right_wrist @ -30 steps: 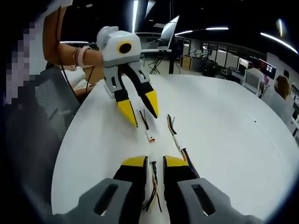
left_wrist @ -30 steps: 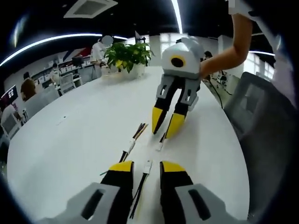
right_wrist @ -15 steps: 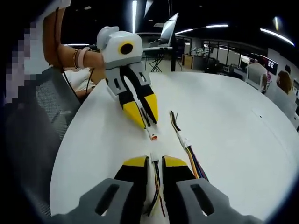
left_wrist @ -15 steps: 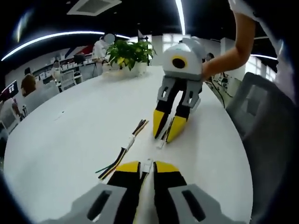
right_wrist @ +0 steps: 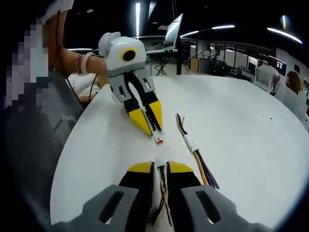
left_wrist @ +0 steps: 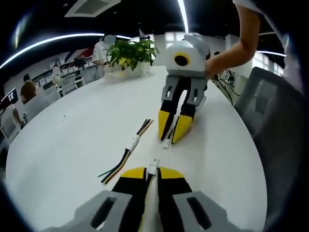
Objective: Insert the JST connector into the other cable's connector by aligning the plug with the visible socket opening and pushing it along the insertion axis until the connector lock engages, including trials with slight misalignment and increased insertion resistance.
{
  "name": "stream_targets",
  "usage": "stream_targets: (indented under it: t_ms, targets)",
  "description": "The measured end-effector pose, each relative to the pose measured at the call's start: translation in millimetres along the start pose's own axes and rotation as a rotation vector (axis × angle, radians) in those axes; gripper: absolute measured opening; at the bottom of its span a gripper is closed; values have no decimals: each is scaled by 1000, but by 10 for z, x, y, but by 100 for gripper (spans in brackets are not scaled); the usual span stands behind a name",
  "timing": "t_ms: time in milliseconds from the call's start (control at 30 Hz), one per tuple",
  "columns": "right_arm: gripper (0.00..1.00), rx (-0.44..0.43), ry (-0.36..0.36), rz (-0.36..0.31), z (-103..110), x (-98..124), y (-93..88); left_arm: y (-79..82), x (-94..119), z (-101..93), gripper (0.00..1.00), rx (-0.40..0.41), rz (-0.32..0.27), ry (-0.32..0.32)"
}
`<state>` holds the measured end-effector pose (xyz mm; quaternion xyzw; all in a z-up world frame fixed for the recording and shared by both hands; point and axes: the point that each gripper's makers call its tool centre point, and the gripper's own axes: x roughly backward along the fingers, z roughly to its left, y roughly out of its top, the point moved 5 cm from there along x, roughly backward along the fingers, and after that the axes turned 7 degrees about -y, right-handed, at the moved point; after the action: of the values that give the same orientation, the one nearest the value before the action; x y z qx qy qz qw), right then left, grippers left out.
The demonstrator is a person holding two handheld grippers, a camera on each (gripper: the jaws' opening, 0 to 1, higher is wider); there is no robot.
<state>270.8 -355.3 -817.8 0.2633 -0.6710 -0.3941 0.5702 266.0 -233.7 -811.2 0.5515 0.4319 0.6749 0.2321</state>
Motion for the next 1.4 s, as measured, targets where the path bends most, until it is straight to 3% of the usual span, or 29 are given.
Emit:
stream_targets:
  t_ms: [433, 600, 900, 1400]
  targets:
    - [5, 9, -2, -25, -22, -12, -29, -40, -93, 10, 0, -22, -30, -26]
    - [5, 16, -5, -25, -25, -12, -35, -52, -84, -11, 0, 4, -35, -44]
    - [4, 13, -13, -12, -33, -24, -38, -45, -82, -49, 0, 36, -15, -48]
    - [4, 13, -20, 21, -39, 110, 108, 69, -6, -101, 0, -40, 57, -82]
